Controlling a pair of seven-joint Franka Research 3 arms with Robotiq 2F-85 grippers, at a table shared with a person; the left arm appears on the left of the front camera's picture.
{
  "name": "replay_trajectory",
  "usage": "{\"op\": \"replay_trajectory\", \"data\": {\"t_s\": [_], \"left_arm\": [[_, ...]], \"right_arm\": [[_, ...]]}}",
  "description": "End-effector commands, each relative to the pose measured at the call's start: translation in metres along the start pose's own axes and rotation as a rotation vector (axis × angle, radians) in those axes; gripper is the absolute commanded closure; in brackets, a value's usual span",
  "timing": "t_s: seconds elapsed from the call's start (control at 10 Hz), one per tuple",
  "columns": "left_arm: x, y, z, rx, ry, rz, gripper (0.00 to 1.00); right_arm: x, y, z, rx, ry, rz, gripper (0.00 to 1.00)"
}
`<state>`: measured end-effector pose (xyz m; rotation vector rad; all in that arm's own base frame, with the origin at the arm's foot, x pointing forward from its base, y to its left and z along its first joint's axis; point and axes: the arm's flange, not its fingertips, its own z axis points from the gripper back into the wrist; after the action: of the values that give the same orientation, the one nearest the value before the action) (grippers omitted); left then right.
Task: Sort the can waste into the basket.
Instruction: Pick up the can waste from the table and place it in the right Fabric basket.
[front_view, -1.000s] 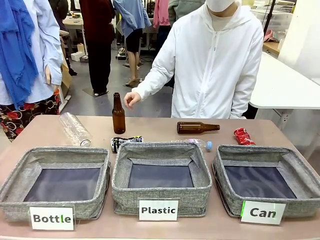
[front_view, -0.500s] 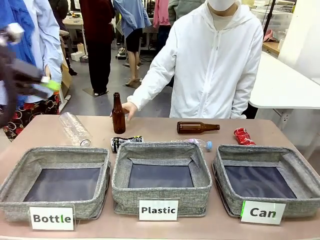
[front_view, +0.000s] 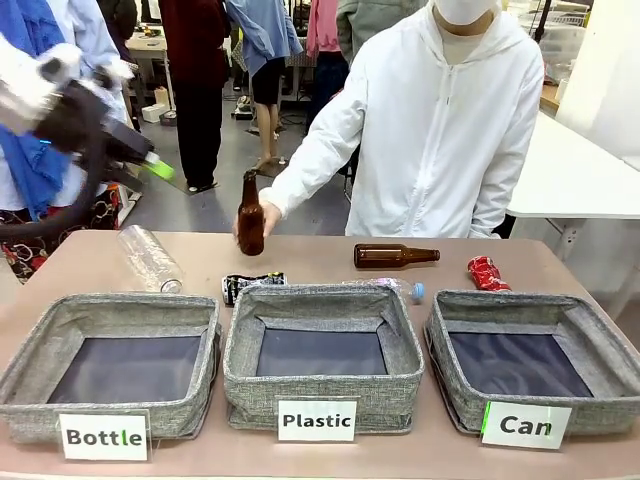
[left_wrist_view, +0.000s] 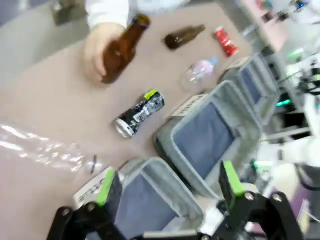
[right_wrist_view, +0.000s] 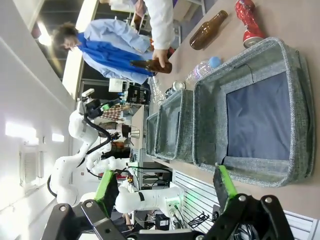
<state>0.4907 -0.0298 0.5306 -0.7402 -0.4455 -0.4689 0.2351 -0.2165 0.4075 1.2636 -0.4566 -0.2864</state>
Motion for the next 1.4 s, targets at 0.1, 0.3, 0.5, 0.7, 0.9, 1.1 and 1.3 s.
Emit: {"op": "replay_trajectory", "data": {"t_s": [0.1,0.3,0.5,0.7,0.9,1.1,1.3], "left_arm": [[-0.129,0.022,0.099,-0.150,-0.314,0.084,0.00],[-0.195,0.041,0.109,-0.231,-0.448,0.142,0.00],[-0.267,0.061,0.107,-0.272,-0.600,0.251,0.00],[-0.276,0.057,0.114,-0.279,-0.588,0.245,0.00],[-0.289,0.064,0.179,-0.284,-0.500,0.186,0.00],[-0.329,0.073,0.238,-0.310,-0.520,0.265,0.00],[-0.380,0.060,0.249,-0.352,-0.551,0.274,0.00]], "right_arm": [[0.003,0.000,0.001,0.019,-0.014,0.030,0.00],[0.003,0.000,0.001,0.019,-0.014,0.030,0.00],[0.003,0.000,0.001,0.019,-0.014,0.030,0.00],[0.003,0.000,0.001,0.019,-0.014,0.030,0.00],[0.003,0.000,0.001,0.019,-0.014,0.030,0.00],[0.003,0.000,0.001,0.019,-0.014,0.030,0.00],[0.003,0.000,0.001,0.019,-0.014,0.030,0.00]]}}
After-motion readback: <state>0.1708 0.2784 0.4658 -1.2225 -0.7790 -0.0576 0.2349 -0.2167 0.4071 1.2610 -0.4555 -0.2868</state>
